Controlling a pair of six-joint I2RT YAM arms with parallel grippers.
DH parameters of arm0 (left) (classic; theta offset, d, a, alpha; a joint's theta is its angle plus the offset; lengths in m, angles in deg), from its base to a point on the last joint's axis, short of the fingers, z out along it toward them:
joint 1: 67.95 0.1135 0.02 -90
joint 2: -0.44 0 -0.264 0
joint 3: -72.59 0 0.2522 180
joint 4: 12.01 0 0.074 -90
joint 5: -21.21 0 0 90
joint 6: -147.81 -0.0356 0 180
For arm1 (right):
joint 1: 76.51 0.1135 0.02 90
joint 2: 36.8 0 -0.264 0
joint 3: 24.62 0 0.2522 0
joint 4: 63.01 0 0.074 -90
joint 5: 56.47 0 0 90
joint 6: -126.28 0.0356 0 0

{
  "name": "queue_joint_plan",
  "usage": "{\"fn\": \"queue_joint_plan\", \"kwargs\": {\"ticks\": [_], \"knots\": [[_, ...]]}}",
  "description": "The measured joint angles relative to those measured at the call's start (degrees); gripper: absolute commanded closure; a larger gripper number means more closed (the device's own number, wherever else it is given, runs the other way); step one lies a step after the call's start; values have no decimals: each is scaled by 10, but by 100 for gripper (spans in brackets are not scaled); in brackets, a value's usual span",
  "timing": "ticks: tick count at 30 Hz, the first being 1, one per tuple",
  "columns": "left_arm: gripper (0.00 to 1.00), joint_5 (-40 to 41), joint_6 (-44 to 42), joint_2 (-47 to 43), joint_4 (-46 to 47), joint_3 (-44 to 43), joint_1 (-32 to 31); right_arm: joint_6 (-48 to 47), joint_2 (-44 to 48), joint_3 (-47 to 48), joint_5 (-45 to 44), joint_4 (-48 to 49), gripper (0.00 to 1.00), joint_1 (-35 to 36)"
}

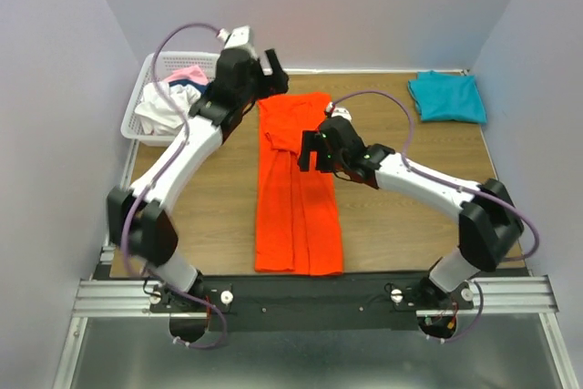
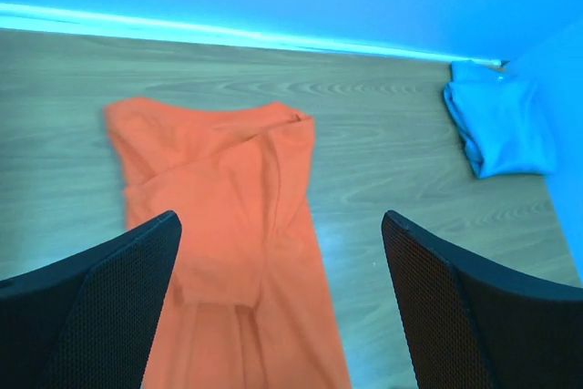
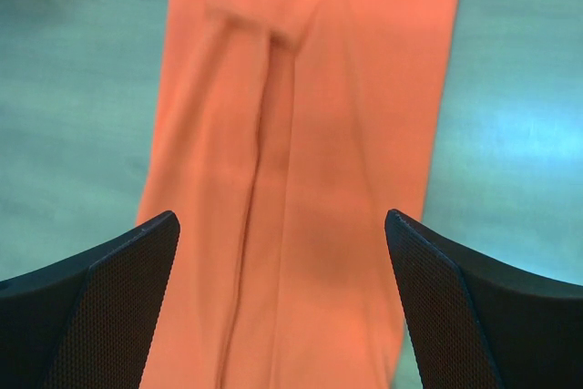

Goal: Fold and stack the t-shirts
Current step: Fold the tshirt

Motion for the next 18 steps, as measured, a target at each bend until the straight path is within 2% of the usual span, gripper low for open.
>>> {"fn": "queue_joint_plan", "kwargs": {"ticks": [4,8,13,18], "knots": [[2,49,37,-187,74,214,0,-27,-124,108,-16,2,0,-13],[2,73,72,-269,89,386,0,-64,-253,225,-35,1,0,-22],[2,83,111,-297,66,511,-4,-114,-357,312,-45,-1,0,-28],[2,84,133,-331,66,560,-4,-154,-414,352,-61,-3,0,-29]]}}
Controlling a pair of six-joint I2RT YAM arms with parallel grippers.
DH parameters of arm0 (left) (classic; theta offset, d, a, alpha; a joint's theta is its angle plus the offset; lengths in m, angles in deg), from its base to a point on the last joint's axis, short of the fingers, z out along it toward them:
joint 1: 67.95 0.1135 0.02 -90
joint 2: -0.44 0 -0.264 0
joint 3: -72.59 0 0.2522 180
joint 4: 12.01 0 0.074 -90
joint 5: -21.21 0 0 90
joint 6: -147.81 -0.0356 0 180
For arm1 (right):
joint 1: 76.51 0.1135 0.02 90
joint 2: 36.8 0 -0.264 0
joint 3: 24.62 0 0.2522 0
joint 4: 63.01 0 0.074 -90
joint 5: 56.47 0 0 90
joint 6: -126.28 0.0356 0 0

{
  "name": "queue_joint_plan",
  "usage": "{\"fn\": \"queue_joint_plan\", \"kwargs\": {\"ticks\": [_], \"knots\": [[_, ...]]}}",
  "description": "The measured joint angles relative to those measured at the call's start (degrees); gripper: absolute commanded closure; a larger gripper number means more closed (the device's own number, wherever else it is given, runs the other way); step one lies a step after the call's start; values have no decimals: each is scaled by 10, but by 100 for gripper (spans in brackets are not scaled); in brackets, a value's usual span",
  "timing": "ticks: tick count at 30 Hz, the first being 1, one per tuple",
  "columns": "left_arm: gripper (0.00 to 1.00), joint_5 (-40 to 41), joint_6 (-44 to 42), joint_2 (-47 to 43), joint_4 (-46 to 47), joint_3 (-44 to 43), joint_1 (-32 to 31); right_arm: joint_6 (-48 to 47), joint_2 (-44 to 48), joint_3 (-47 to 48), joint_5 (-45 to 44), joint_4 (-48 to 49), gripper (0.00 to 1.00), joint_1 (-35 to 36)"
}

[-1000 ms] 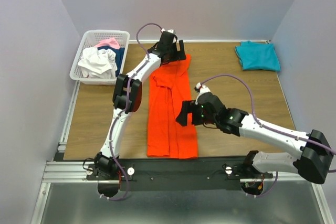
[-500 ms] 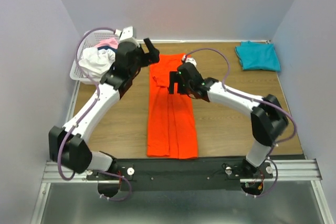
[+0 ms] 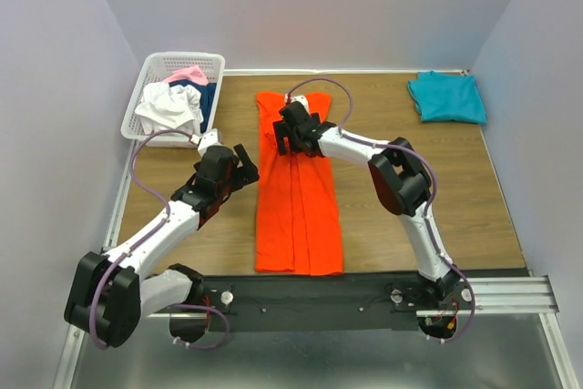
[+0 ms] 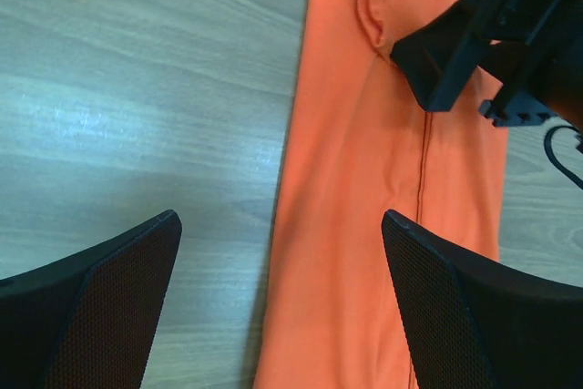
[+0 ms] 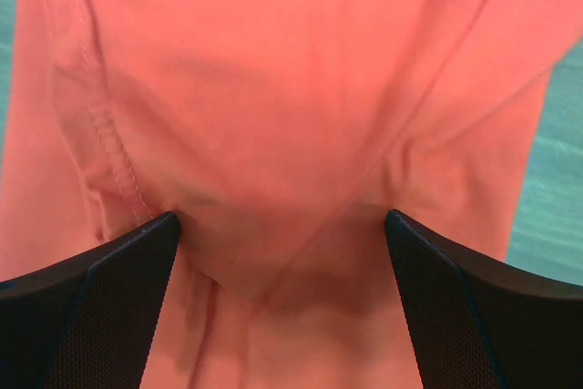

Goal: Fold and stack the t-shirts
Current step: Fold the tshirt

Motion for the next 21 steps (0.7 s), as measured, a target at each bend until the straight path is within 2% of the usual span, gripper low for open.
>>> {"fn": "queue_joint_plan", "kwargs": {"ticks": [7,14,21], "knots": [[2,0,16,-8,1,21,0,-21,-15,16,-18,5,0,-9],[2,-4,19,-8,4,32,0,-47,-15,14,-20,13,0,-58],[2,-43,16,24,30,41,0,-102,-31,40,-14,16,0,-103]]}}
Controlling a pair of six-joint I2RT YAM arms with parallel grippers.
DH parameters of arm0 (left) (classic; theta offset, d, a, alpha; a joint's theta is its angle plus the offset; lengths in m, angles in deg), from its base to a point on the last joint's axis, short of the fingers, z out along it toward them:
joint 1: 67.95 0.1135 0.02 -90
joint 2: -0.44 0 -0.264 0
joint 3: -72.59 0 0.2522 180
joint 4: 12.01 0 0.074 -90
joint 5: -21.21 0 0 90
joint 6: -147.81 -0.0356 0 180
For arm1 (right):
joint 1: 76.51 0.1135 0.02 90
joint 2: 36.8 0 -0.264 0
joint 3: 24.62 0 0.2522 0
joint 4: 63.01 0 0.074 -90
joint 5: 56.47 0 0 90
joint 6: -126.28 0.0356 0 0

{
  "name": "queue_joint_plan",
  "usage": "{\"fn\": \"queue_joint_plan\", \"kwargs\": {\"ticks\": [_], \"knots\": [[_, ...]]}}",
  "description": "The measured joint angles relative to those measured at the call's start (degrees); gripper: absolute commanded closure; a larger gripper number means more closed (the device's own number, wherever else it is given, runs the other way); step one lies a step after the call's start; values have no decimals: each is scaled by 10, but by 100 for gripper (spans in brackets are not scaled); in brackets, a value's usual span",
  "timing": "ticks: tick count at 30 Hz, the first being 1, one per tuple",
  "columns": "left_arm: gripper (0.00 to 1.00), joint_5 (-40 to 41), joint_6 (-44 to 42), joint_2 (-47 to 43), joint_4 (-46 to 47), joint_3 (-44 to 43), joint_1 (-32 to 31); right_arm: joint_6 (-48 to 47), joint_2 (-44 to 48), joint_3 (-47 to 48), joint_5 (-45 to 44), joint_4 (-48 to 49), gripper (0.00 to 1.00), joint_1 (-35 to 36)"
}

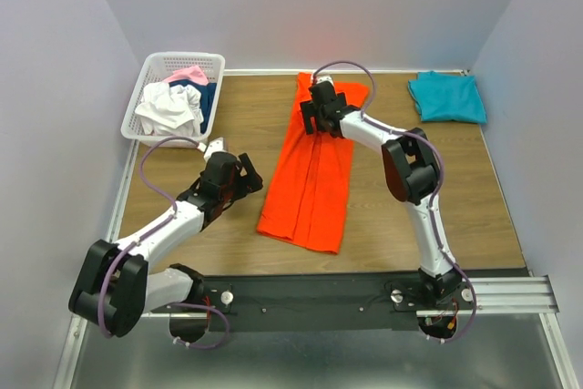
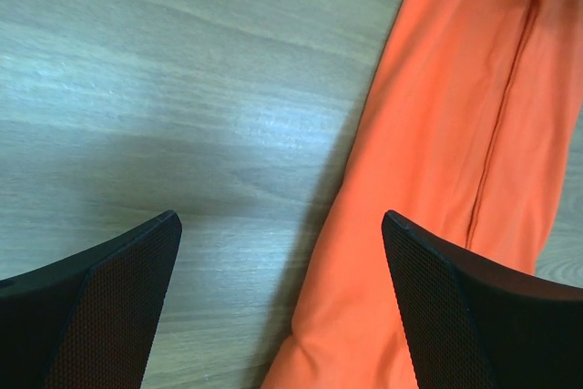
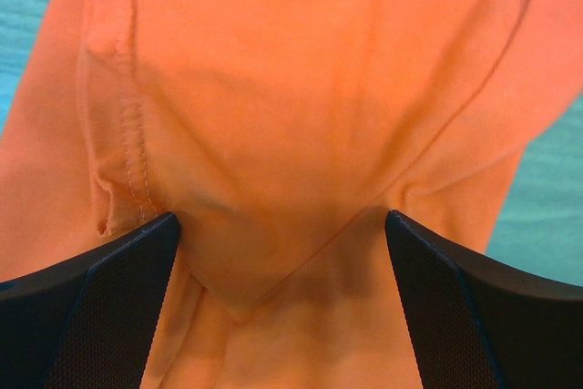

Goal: Fold and stack the t-shirts
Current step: Fold the tshirt

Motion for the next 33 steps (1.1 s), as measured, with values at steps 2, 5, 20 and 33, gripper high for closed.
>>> {"fn": "queue_joint_plan", "kwargs": {"ticks": [2,5,20,33], "knots": [[2,-14,-2,14,6,5,0,-17,-11,17,4,0,0,-3],[2,-41,-4,25,12,22,0,-36,-29,45,13,2,0,-3],[23,-136,14,-9,80,104,-16,-70,-97,136,165,22,0,-19],[82,-156,47,-19,85,137,-53,-98,-48,83,195,-3,0,-18]]}}
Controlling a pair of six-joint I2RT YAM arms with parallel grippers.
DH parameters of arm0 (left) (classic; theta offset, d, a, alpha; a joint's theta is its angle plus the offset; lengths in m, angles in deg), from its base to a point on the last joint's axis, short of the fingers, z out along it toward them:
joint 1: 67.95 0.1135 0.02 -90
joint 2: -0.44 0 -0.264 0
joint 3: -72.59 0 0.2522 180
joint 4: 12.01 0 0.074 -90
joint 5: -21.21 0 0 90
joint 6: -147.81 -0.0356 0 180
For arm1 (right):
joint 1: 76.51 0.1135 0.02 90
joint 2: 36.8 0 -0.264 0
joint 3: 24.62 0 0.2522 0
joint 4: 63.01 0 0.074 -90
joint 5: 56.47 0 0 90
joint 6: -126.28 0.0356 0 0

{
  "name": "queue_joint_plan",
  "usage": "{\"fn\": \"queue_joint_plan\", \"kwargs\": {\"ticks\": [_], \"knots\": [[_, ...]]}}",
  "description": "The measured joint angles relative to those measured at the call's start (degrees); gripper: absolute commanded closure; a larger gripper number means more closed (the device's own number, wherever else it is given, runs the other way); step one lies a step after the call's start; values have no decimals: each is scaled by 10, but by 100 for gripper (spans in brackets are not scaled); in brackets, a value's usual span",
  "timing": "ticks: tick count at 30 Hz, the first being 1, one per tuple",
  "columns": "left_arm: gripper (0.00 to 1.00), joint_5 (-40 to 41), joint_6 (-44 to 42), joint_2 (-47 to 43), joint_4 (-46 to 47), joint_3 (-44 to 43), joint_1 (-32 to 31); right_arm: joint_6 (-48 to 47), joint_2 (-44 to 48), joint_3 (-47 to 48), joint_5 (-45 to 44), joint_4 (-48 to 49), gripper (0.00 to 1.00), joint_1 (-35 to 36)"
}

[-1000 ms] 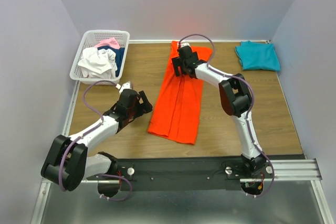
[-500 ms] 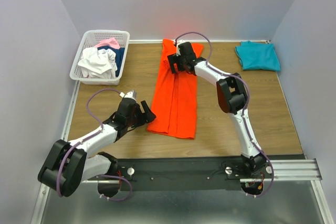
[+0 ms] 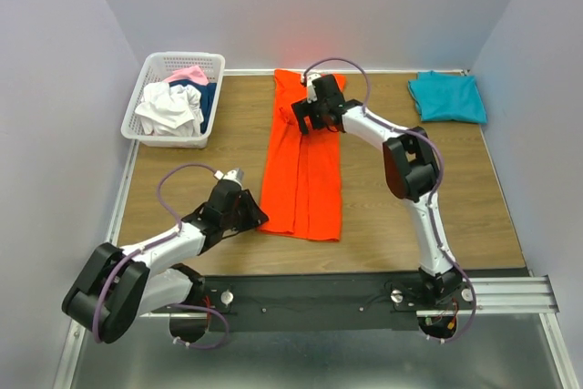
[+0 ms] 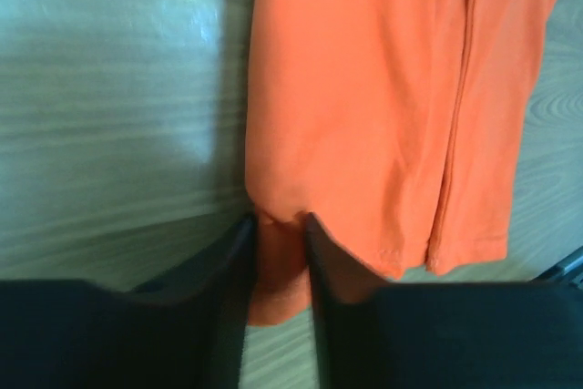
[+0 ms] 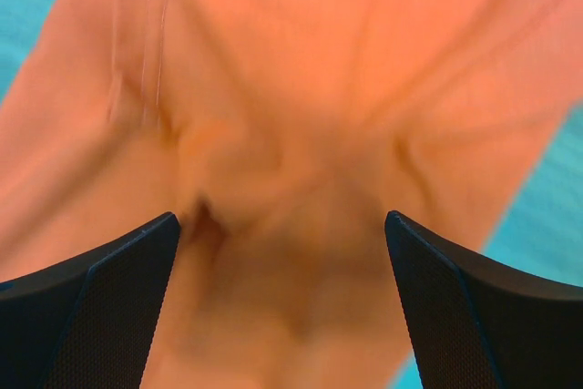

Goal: Fold and stack the t-shirts
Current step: Fold the tshirt

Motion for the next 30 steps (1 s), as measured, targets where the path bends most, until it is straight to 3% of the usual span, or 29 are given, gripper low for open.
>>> {"fn": "queue_joint_plan", "kwargs": {"ticks": [2,8,11,14,15,17,18,19,24,30], "knots": [[86,-1,4,-2,0,8,-9,5,40,-40,1,-15,0,0],[86,-2,26,-21,0,24,-40,50,228,-205,3,-19,0,17],[82,-2,41,-40,-1,37,-60,98,334,-310,-23,-3,0,59],[62,-1,59,-68,-7,52,-75,143,427,-420,-35,-2,0,105],[47,0,63,-78,-9,56,-80,161,462,-462,-38,-6,0,125],[28,0,76,-108,-14,64,-91,189,509,-521,-40,-13,0,156],[10,1,79,-119,-14,66,-94,205,529,-547,-40,-18,0,172],[2,2,83,-132,-17,66,-97,214,542,-562,-40,-21,0,189],[2,26,95,-178,-56,55,-100,262,562,-603,-32,-29,1,281],[2,70,104,-205,-107,43,-100,313,512,-603,-55,-68,15,347]]}}
